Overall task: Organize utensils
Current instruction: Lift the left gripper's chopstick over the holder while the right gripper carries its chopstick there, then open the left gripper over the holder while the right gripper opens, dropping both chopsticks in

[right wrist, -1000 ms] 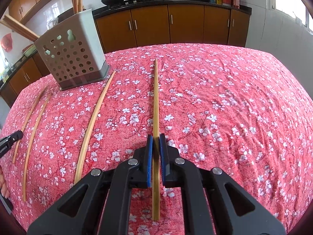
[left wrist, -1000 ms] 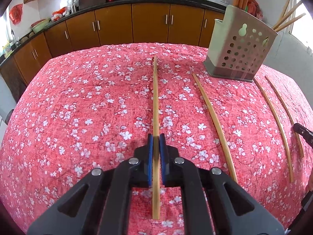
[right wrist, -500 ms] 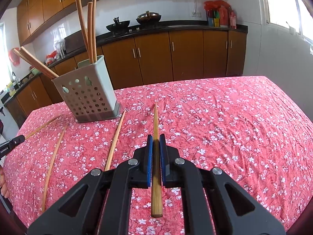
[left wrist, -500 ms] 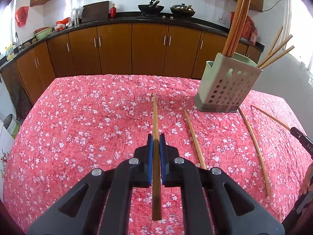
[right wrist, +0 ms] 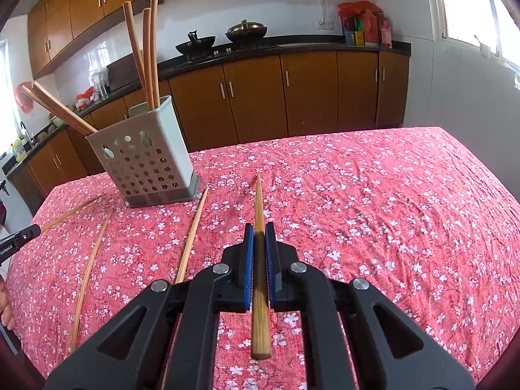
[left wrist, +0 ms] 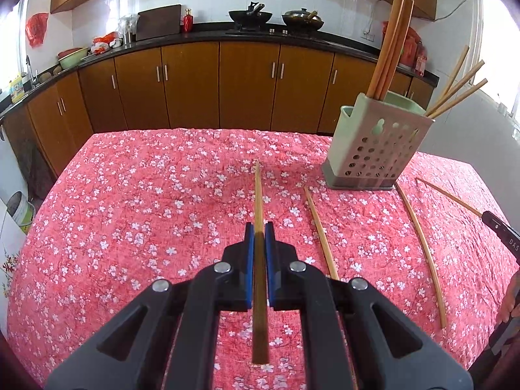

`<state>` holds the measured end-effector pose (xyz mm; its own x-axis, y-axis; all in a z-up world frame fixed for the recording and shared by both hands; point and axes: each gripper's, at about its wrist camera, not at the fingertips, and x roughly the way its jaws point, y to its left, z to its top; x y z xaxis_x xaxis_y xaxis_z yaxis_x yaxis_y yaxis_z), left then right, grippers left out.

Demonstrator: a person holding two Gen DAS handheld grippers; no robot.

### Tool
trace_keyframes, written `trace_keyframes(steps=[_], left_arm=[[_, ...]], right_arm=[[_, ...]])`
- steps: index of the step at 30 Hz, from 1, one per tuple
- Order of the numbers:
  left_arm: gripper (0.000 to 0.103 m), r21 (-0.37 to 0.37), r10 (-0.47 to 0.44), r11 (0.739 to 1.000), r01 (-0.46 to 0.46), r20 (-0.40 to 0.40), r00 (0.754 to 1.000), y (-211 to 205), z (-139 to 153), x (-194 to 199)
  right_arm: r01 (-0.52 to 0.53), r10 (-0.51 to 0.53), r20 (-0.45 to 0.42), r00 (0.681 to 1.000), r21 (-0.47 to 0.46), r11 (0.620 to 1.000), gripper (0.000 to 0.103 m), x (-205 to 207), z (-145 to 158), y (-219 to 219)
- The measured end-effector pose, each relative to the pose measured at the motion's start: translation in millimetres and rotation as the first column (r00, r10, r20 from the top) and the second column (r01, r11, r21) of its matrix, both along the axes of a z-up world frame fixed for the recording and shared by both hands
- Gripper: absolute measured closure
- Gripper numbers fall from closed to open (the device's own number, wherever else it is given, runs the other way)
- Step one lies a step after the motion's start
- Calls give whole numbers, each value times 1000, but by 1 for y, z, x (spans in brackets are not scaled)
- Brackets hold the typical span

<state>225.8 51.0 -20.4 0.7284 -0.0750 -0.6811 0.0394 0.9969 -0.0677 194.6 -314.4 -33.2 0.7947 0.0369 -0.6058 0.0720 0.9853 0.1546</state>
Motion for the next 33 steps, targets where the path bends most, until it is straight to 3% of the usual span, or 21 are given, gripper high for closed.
trace_keyframes(steps=[12,23,33], left_arm=[[95,-11,0,1000,2,147,989,5,63,-7],[95,-45,-61,996,72,208,976,-13,108,-12],[95,-73,-148,980,183,338,929,-60,173,-18]], right_arm=[[19,-18,150,988,-5,1000,95,-3,56,-9],[-10,7,218,976,12,1000,95,-9,93,-4],[-154,108,349,931,105,982,95,-15,158,18]])
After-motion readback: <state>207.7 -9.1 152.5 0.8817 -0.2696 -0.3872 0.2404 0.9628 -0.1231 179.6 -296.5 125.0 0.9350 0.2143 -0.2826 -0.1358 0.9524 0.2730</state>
